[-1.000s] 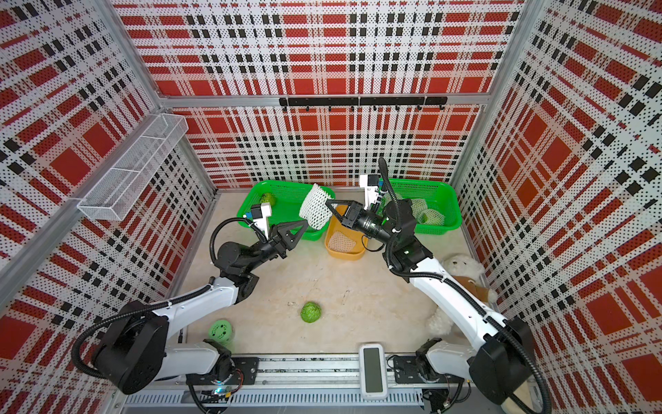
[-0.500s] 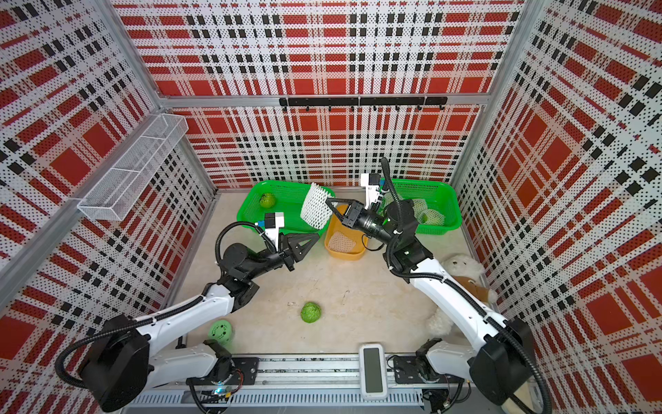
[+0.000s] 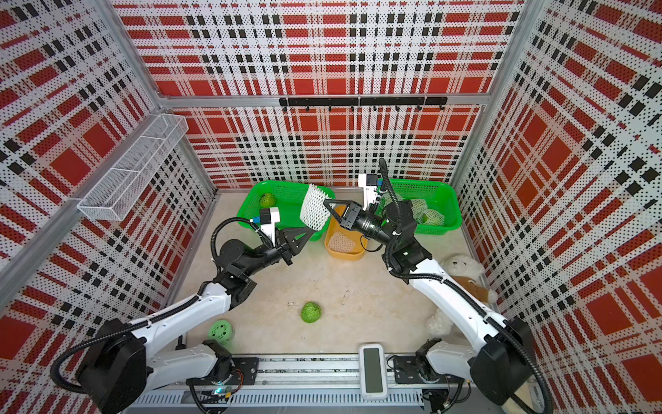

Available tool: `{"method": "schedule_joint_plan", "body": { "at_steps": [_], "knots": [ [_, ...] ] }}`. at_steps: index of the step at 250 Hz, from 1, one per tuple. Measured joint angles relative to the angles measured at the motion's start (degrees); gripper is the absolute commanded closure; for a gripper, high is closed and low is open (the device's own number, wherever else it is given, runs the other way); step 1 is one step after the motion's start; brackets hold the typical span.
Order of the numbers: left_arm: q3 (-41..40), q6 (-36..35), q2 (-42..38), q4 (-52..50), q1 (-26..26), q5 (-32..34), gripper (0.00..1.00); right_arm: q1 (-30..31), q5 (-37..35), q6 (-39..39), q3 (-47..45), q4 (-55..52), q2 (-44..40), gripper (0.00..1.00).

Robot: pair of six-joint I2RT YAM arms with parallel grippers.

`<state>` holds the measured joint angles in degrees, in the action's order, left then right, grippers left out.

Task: Sleeve custard apples in foam nets
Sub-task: Open the foam net.

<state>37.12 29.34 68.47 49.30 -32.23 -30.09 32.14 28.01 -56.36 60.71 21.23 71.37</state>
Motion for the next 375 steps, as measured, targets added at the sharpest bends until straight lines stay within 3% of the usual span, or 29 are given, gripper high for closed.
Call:
{"method": "schedule_joint_plan", "body": {
  "at_steps": [137, 148, 161, 173, 184, 261, 306, 341, 375],
  "knots": [
    [0.1, 5.2, 1.0, 11.9, 3.5, -1.7, 0.91, 1.0, 2.0, 0.4, 0.0, 1.2, 0.2, 0.97],
    [0.3, 5.2, 1.5, 12.3, 3.7, -1.7, 0.78, 1.2, 2.3, 0.4, 0.0, 1.4, 0.2, 0.97],
    [0.9, 5.7, 2.1, 12.7, 3.8, -2.2, 0.47, 1.4, 2.6, 0.4, 0.0, 1.7, 0.2, 0.97],
    [1.6, 6.3, 2.7, 13.4, 3.9, -2.8, 0.29, 1.5, 2.9, 0.4, 0.0, 2.0, 0.2, 0.97],
    [2.3, 7.3, 3.4, 14.4, 4.0, -3.3, 0.00, 1.6, 3.1, 0.4, 0.0, 2.4, 0.2, 0.97],
    [0.2, 13.0, 3.3, 16.8, 4.7, -5.1, 0.01, 1.6, 4.3, 3.0, -0.1, 5.7, 0.3, 0.97],
    [-6.4, 11.7, -6.7, 1.6, 5.5, -5.7, 0.01, 1.6, 4.1, 9.2, -1.8, 4.3, 0.3, 0.97],
    [-7.7, 5.6, -21.2, -23.8, 4.7, 0.1, 0.01, 1.6, 3.3, 15.2, -6.3, 3.0, -0.1, 0.98],
    [-3.5, -0.3, -31.3, -47.6, 3.4, 9.4, 0.01, 2.2, 3.2, 21.3, -12.2, 3.0, -0.1, 1.00]
  ]
}}
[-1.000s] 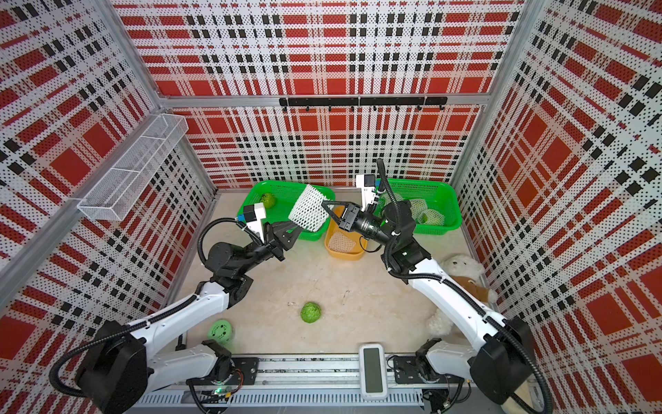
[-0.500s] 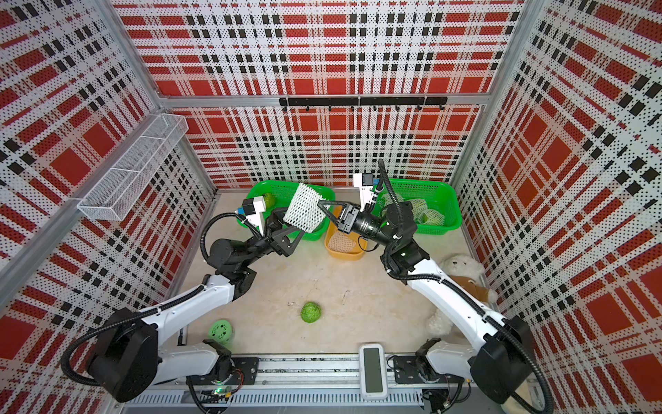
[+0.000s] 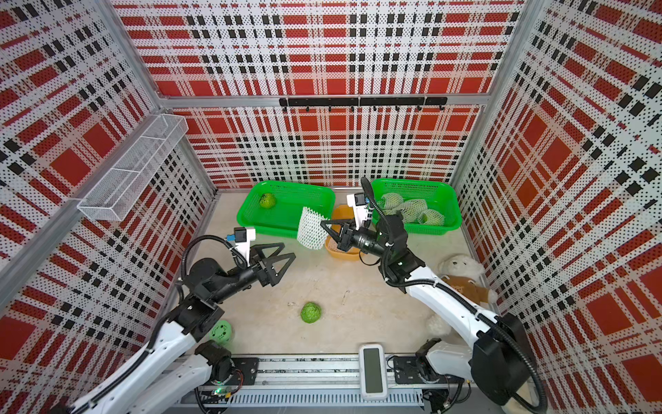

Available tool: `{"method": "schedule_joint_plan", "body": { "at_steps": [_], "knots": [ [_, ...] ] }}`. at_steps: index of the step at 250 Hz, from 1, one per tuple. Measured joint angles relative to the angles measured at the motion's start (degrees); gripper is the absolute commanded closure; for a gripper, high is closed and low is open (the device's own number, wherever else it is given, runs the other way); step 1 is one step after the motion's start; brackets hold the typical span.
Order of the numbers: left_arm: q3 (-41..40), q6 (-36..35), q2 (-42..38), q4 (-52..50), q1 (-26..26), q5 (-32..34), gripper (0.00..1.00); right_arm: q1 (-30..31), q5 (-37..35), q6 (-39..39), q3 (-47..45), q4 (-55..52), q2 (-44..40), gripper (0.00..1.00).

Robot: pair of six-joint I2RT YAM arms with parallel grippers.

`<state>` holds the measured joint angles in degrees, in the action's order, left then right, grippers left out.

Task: Sleeve custard apples in foam nets
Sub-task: Open the foam net, then put on the foam net on the custard apple.

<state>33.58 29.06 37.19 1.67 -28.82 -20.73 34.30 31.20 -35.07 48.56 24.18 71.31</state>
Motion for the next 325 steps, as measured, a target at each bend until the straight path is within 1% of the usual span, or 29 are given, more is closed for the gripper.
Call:
{"method": "schedule_joint_plan", "body": {
  "at_steps": [18, 37, 61, 97, 155, 243, 281, 325],
  "knots": [
    [3.7, -2.0, -2.4, -10.6, -0.1, 4.9, 0.01, 1.4, 0.0, 3.6, -3.2, 0.6, 0.2, 1.00],
    [7.3, -3.9, -3.5, -19.1, 0.0, 9.0, 0.01, 4.1, -0.3, 8.0, -6.7, 1.8, 0.5, 1.00],
    [9.2, -5.9, -4.6, -25.8, 0.1, 12.4, 0.01, 8.4, -0.9, 13.8, -10.4, 3.6, 1.4, 1.00],
    [9.0, -7.0, -7.0, -31.7, 0.2, 14.3, 0.01, 13.6, -1.5, 19.8, -14.4, 7.8, 4.5, 1.00],
    [8.3, -6.4, -7.1, -33.4, 0.2, 15.0, 0.01, 18.3, -4.5, 25.8, -17.7, 10.6, 8.6, 1.00],
    [7.1, -5.2, -4.7, -31.9, 0.0, 15.0, 0.01, 19.6, -8.1, 28.0, -22.3, 12.3, 9.5, 1.00],
    [4.5, -4.7, -4.3, -30.1, -2.0, 15.9, 0.01, 20.3, -9.9, 29.1, -23.7, 12.5, 9.9, 1.00],
    [-0.2, -3.3, -5.5, -26.6, -5.9, 18.4, 0.01, 24.5, -12.0, 32.1, -23.6, 12.9, 13.0, 1.00]
  ]
}}
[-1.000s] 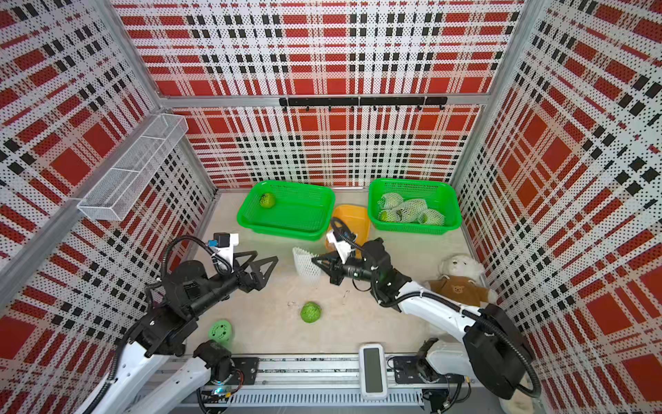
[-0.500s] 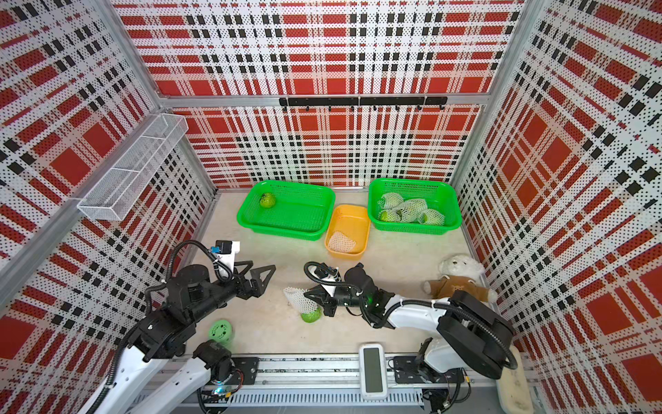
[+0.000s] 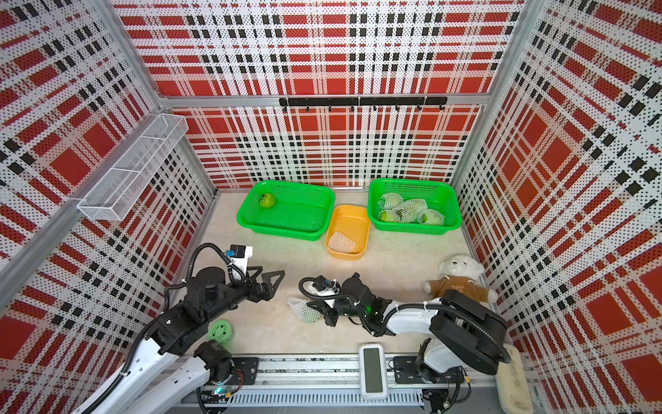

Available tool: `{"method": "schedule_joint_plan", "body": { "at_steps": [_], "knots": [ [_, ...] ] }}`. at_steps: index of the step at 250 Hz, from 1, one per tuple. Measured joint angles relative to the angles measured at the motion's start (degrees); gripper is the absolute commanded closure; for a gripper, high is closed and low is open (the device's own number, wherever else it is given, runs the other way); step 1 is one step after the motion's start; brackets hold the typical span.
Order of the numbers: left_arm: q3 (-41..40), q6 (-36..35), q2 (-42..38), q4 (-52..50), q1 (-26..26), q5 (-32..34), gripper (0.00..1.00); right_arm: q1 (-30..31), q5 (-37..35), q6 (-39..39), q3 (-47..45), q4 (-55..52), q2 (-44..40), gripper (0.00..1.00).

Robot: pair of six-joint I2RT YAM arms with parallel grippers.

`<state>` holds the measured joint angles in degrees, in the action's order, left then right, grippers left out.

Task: Sleeve custard apples in foam nets
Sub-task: Put on the foam net on the custard apple.

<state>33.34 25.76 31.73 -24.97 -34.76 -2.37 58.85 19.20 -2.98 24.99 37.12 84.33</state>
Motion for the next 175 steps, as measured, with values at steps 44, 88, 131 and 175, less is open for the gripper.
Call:
{"method": "schedule_joint_plan", "body": {
  "at_steps": [44, 88, 131, 175],
  "knots": [
    [-4.8, 1.4, -1.8, 4.0, -3.9, 2.7, 0.01, 1.2, -3.7, 0.0, -0.1, 1.9, 3.7, 1.00],
    [-10.7, 2.3, -3.3, 9.0, -8.6, 5.5, 0.01, 1.2, -8.1, -0.9, -1.6, 5.0, 3.7, 0.99],
    [-16.0, 2.2, -3.5, 14.1, -13.0, 7.4, 0.01, 1.1, -9.3, -1.5, -3.7, 7.1, 3.7, 0.96],
    [-20.9, 1.4, -3.8, 18.1, -18.9, 9.5, 0.00, 0.9, -9.1, -1.8, -6.2, 11.3, 3.9, 0.90]
  ]
}}
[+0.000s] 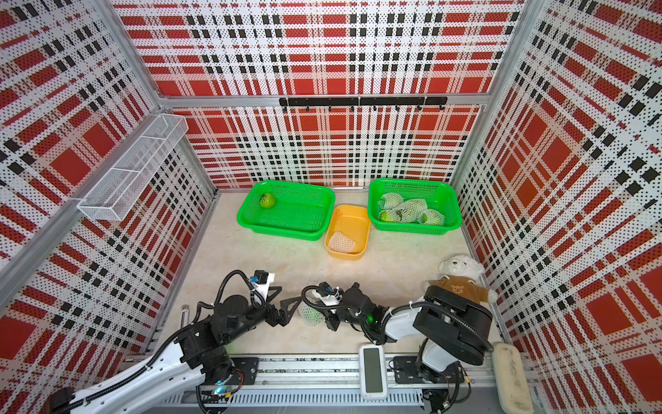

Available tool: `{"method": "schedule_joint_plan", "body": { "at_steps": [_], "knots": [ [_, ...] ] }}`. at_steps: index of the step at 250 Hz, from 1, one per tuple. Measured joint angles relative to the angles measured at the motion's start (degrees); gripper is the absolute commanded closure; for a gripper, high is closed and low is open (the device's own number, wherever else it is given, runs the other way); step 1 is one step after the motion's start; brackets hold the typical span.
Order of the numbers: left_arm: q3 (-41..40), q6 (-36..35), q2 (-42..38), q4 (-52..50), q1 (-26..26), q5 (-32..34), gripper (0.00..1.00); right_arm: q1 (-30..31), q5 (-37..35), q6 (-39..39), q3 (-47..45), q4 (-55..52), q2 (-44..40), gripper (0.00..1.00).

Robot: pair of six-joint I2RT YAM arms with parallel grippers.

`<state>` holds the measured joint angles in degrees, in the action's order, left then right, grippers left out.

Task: Sleeve custard apples in foam nets
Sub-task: Put on the foam net on the custard apple.

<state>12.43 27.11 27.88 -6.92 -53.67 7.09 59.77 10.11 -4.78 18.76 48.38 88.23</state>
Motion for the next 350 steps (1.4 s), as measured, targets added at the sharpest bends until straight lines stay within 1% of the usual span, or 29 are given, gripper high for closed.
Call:
{"method": "schedule_joint_plan", "body": {
  "at_steps": [14, 35, 65, 102, 114, 156, 189, 215, 240, 275, 350],
  "knots": [
    [-1.1, 0.0, 0.1, 0.5, -2.0, 1.0, 0.01, 0.0, 0.6, -0.1, -0.6, 0.9, 0.0, 0.84],
    [-2.0, -0.1, 0.6, 1.1, -4.5, 2.6, 0.01, 0.0, 1.7, -0.4, -0.9, 1.0, -0.1, 0.69],
    [-2.2, -0.1, 1.7, 1.5, -6.7, 4.6, 0.01, 0.0, 3.0, 0.7, -1.0, -0.2, -0.8, 0.51],
    [-2.2, -0.1, 1.7, 1.5, -7.3, 6.7, 0.01, -0.1, 3.8, 1.4, -1.0, -1.6, -1.0, 0.36],
    [-2.2, -0.1, 1.2, 1.4, -7.3, 7.4, 0.01, -0.1, 4.0, 1.9, -1.0, -1.8, -1.0, 0.33],
    [-2.1, -0.1, -1.8, 0.3, -7.0, 9.5, 0.01, -0.1, 5.4, 3.1, -0.7, -1.9, -0.8, 0.28],
    [-1.9, 0.0, -4.6, -0.8, -5.9, 9.9, 0.01, -0.6, 6.3, 3.5, 0.0, -2.3, -0.7, 0.26],
    [-1.8, 0.1, -5.3, -1.5, -5.0, 9.9, 0.01, -1.7, 6.6, 3.5, -0.1, -3.1, -1.4, 0.23],
    [-1.8, 0.1, -5.2, -1.8, -4.6, 9.8, 0.01, -2.8, 6.6, 3.6, -0.6, -5.1, -3.7, 0.22],
    [-1.6, 0.1, -2.8, -1.8, -4.1, 9.2, 0.01, -4.0, 6.9, 3.8, -0.8, -7.2, -5.5, 0.21],
    [-1.1, 3.1, 7.7, -1.7, -3.8, 8.2, 0.01, -4.3, 8.5, 3.8, -1.0, -8.4, -5.5, 0.20]
  ]
}}
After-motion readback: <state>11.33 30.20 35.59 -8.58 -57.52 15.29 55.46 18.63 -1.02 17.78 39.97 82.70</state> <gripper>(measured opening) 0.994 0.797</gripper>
